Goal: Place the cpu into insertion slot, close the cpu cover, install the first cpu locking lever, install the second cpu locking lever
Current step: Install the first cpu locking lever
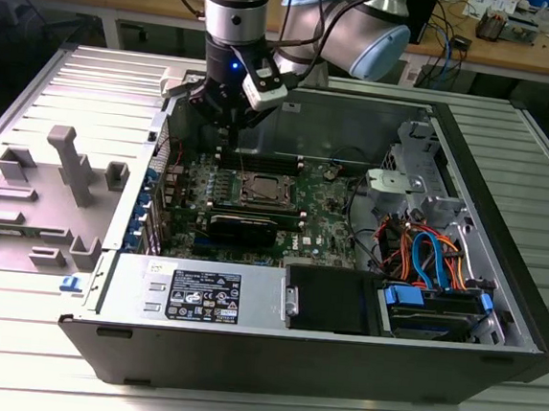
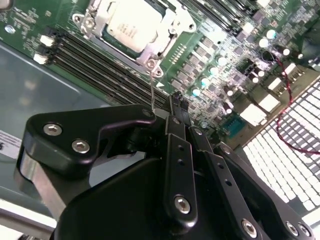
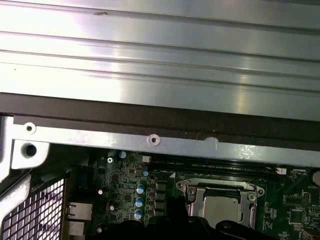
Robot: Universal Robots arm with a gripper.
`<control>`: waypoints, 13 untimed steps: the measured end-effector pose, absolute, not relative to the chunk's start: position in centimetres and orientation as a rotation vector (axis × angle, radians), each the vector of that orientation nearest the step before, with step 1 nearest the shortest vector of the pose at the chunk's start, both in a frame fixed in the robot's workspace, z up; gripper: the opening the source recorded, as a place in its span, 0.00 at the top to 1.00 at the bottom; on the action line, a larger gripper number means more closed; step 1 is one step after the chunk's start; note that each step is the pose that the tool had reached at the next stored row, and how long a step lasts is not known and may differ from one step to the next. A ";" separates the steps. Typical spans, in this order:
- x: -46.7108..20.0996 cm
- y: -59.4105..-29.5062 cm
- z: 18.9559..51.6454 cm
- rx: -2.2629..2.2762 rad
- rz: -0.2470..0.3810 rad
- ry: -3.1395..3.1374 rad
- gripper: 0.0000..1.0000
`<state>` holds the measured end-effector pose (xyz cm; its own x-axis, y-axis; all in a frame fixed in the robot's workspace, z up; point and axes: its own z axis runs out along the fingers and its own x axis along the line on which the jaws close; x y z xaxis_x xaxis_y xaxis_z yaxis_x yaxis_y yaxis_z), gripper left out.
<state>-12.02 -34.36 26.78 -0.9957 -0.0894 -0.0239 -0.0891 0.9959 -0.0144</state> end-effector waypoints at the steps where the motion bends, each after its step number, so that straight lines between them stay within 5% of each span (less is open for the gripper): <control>1: -11.8 -34.4 26.8 -0.139 -0.021 3.114 0.89; 13: -11.5 -34.4 26.8 -0.139 -0.021 3.114 0.89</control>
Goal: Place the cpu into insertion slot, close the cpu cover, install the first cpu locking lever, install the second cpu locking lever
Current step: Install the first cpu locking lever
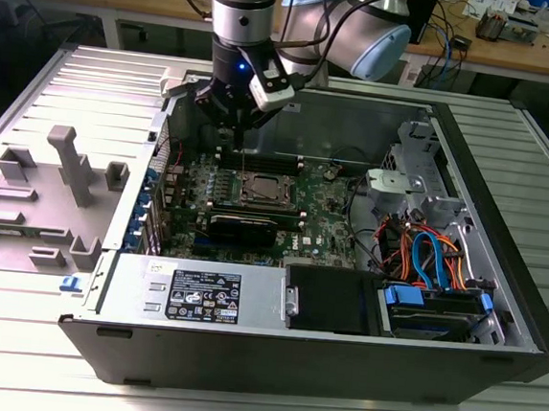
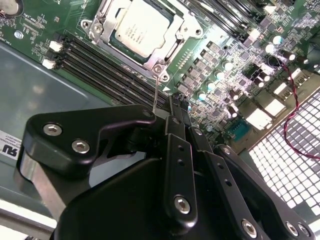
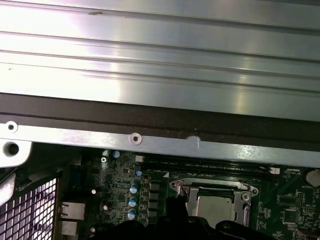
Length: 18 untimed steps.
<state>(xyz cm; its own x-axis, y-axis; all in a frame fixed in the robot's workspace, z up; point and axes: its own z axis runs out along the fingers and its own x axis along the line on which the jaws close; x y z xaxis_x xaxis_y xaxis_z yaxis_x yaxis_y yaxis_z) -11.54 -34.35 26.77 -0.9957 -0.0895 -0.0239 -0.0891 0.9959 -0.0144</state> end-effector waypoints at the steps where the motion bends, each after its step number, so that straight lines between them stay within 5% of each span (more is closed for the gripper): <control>1: -11.5 -34.4 26.8 -0.139 -0.021 3.114 0.89; 18: -10.1 -34.4 26.8 -0.139 -0.021 3.114 0.89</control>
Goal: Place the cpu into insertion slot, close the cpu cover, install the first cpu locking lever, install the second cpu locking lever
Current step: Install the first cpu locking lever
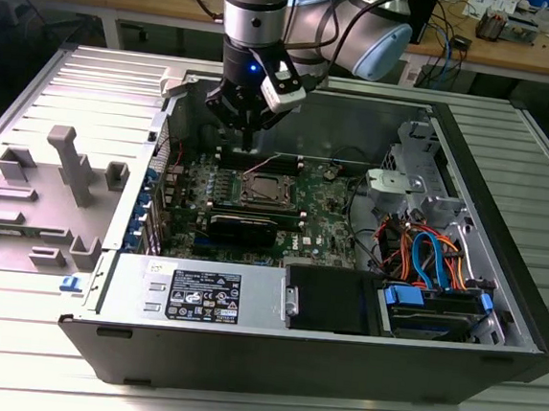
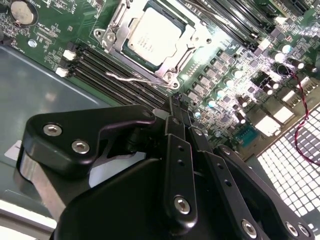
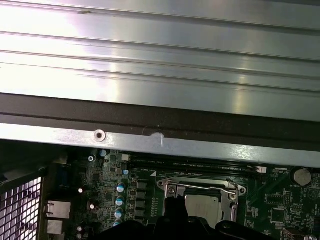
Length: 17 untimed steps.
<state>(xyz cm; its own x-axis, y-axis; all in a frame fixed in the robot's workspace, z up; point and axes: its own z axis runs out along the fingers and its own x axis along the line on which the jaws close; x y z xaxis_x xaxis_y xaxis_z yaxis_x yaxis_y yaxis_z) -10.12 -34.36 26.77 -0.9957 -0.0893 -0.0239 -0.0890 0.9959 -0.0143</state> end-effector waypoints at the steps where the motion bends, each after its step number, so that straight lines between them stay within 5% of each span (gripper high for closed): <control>1: -10.1 -34.4 26.8 -0.139 -0.021 3.114 0.89; 17: -10.0 -34.4 26.8 -0.139 -0.021 3.114 0.89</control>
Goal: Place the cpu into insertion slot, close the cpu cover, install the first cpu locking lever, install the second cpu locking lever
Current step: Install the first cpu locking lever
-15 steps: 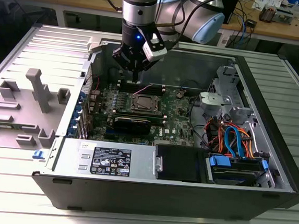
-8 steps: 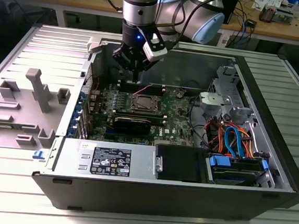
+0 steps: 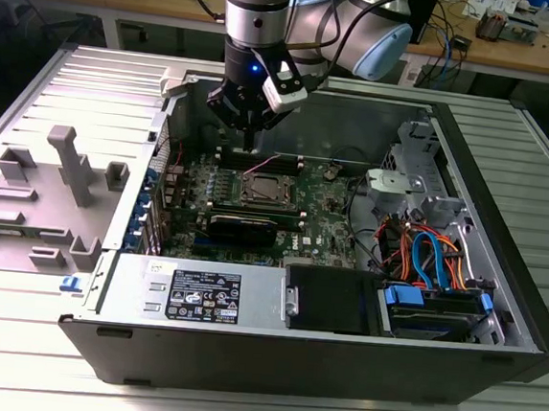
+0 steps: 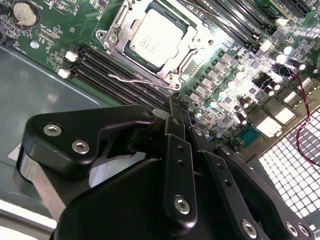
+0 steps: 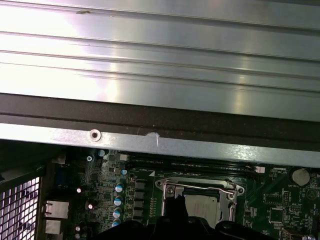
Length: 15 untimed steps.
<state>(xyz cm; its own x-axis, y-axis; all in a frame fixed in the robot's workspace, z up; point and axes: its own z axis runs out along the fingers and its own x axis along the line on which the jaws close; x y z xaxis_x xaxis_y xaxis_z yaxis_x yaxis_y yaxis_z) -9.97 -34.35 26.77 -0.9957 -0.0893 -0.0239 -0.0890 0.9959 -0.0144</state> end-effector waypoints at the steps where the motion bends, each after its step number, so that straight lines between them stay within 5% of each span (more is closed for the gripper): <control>1: -10.0 -34.4 26.8 -0.139 -0.021 3.114 0.89; 15: -9.1 -34.3 25.7 -0.139 -0.021 3.114 0.89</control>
